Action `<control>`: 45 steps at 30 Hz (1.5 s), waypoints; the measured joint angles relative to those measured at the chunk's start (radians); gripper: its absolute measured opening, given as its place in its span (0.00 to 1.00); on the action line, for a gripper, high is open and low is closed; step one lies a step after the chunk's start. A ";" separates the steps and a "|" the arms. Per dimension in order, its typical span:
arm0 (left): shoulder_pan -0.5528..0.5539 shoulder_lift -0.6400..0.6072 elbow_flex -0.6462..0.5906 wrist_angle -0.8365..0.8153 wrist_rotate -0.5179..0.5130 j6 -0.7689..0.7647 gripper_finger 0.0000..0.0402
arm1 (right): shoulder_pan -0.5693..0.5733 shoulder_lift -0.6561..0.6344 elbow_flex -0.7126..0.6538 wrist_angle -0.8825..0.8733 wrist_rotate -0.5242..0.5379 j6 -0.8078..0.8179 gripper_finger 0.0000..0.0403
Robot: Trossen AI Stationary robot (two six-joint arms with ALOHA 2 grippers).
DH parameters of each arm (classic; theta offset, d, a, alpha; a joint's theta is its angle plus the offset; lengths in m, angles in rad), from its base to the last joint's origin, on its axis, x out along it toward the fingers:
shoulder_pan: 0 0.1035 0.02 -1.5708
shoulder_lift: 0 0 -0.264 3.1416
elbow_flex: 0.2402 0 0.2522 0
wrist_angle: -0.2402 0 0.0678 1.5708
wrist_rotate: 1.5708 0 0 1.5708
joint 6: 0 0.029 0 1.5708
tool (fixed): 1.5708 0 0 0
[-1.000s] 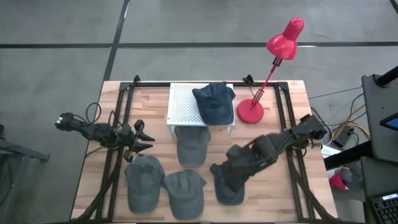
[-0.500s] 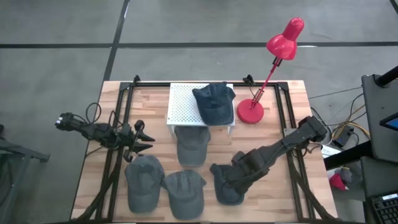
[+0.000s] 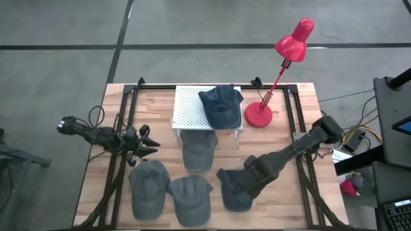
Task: Pick & Place hat
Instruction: Stack the black cap on top of the black cap on the shelf
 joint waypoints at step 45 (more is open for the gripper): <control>0.000 0.012 0.000 -0.038 0.000 0.279 0.32 | -0.019 -0.178 -0.562 0.786 0.102 0.771 0.50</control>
